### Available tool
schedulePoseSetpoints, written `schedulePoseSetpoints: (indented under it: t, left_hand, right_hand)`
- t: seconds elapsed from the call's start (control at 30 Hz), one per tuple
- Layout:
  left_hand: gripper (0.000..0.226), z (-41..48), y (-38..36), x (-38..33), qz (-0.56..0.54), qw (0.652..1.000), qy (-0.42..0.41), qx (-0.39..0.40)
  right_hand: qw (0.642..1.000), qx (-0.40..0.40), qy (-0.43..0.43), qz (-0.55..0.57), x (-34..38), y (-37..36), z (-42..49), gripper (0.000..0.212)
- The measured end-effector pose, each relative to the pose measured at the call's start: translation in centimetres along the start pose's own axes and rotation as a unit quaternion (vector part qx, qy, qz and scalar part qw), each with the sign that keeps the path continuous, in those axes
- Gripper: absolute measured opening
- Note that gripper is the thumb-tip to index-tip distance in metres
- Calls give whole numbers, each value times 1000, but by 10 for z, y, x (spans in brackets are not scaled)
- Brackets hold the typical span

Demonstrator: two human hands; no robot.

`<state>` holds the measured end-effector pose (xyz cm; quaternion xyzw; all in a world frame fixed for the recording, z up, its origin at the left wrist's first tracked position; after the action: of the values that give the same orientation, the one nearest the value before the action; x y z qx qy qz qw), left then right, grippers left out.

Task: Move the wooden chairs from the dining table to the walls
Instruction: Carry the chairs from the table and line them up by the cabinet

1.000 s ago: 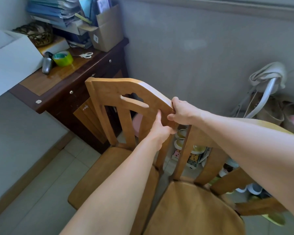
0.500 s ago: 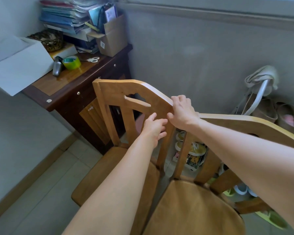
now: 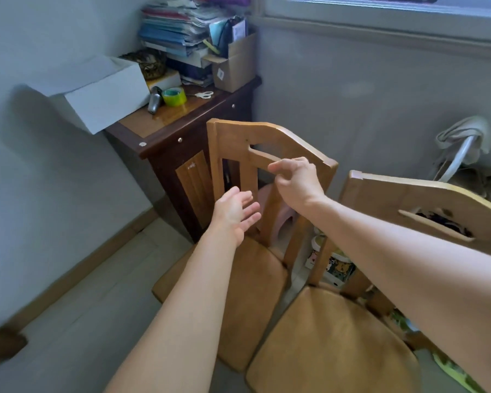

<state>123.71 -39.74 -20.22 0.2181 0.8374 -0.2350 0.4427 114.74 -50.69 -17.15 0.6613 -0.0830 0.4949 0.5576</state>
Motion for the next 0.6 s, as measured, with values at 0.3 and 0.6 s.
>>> schedulePoseSetpoints:
  t: [0.3,0.6]
  left_hand:
    - [48,-122,130,6,-131,985,-42,-108]
    - [43,-235,203,13,-168,968,-111,-151]
  right_hand:
    - [985,54,-22,162,66,-14,-114,28]
    - [966,71,-39,247,111,-24,-205,24]
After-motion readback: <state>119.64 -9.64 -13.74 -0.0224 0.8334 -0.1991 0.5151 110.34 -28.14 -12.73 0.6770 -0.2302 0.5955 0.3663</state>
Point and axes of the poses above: each hand's wrist, its own z-axis towards the middle knuckle, its own y-axis out of the back of the hand, x = y × z, the point moved 1 cm from there along z, towards the middle knuckle
